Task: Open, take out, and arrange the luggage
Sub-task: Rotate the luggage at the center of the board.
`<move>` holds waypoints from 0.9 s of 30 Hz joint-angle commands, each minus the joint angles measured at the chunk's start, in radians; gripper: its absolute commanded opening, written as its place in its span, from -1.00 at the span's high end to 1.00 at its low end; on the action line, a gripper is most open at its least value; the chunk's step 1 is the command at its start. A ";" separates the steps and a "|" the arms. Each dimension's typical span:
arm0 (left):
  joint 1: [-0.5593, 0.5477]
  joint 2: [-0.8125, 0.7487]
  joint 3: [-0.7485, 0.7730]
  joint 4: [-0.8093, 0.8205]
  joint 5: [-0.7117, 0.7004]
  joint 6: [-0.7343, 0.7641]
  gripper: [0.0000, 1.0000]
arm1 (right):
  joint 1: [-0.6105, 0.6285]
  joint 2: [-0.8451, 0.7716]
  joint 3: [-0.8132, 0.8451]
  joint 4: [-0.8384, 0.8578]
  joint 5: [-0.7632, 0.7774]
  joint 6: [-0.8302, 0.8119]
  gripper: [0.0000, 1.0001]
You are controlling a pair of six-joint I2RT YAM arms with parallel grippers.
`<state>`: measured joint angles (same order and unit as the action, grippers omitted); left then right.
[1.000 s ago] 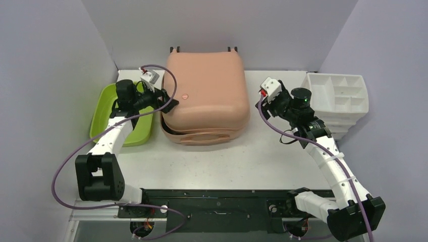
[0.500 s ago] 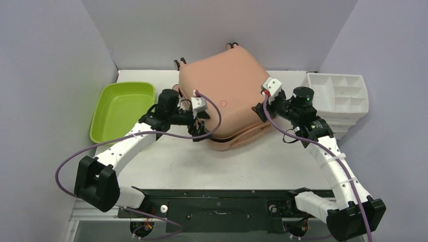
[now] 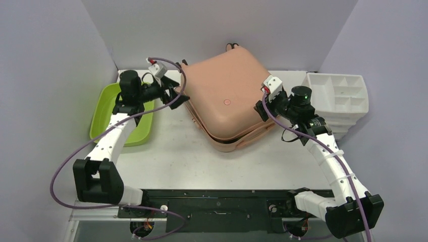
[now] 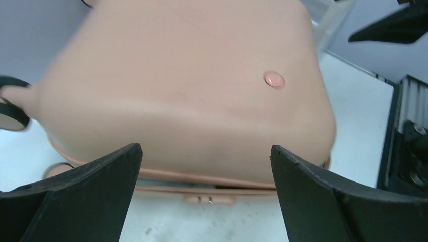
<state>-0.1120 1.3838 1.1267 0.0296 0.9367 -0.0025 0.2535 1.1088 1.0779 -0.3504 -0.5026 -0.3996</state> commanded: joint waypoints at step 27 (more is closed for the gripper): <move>0.158 0.786 0.234 1.152 0.105 -0.861 -0.93 | -0.291 0.273 0.015 -0.005 0.055 0.431 -0.27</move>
<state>0.0624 2.1017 1.3117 0.9684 0.9909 -0.7288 -0.0154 1.2968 1.0676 -0.4168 -0.3790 -0.0277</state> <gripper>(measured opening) 0.964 0.637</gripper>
